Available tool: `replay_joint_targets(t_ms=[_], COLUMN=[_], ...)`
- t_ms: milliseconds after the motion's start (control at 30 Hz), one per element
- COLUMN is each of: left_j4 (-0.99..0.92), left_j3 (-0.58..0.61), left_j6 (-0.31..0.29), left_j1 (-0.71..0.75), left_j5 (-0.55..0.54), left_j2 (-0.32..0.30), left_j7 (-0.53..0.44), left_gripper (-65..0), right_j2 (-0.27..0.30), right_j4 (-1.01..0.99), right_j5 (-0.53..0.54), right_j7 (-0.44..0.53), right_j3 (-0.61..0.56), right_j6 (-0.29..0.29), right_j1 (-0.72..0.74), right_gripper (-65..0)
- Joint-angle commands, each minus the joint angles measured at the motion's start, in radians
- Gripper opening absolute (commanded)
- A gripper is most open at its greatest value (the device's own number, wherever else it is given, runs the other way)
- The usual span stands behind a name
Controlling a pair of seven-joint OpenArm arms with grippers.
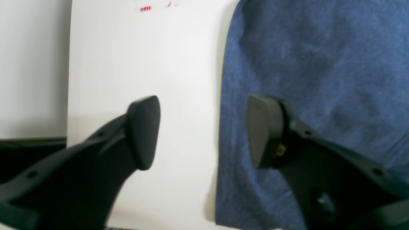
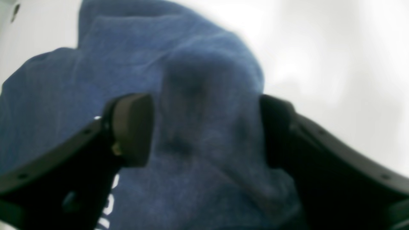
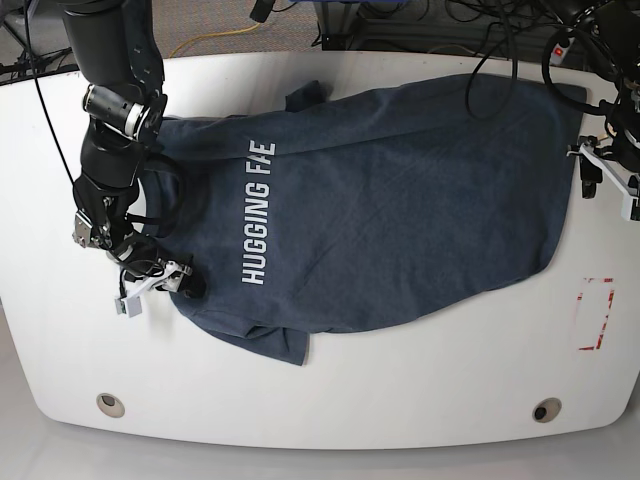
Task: Fold the T-shirt properly
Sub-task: 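Release the shirt and move the right gripper to the shirt's side hem, then grasp the shirt's side edges with both grippers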
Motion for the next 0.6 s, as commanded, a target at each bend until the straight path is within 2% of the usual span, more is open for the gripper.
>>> replay_joint_targets(t_ms=[0, 67, 167, 200, 433, 567], left_j4=[0.010, -0.020, -0.078, -0.102, -0.351, -0.537], left_j3=[-0.002, 0.002, 0.044, 0.059, 0.094, 0.117], left_j6=[0.014, 0.066, 0.147, 0.164, 0.178, 0.179], left_j1=[-0.048, -0.074, -0.140, -0.163, -0.337, -0.436], left_j5=[-0.014, -0.014, -0.015, -0.015, -0.015, -0.014], left_j2=[-0.018, -0.018, -0.018, -0.020, -0.021, -0.028], left_j7=[-0.030, -0.030, -0.030, -0.030, -0.038, -0.092], left_gripper=[-17.9, -12.9, -9.6, -8.9, -8.5, -8.5], right_j2=[0.016, 0.015, 0.015, 0.016, 0.019, 0.021], right_j4=[0.012, 0.012, 0.014, 0.014, 0.014, 0.014], right_j5=[0.001, 0.003, 0.001, 0.001, 0.001, 0.001], right_j7=[-0.008, -0.008, -0.008, -0.008, -0.008, -0.008], right_j3=[0.000, 0.000, -0.001, -0.001, -0.001, -0.001], right_j6=[-0.002, -0.002, -0.002, -0.002, -0.002, -0.002], right_j1=[0.020, 0.020, 0.020, 0.020, 0.020, 0.020], right_gripper=[-32.8, -46.8, -62.9, -65.0, -64.4, -64.4])
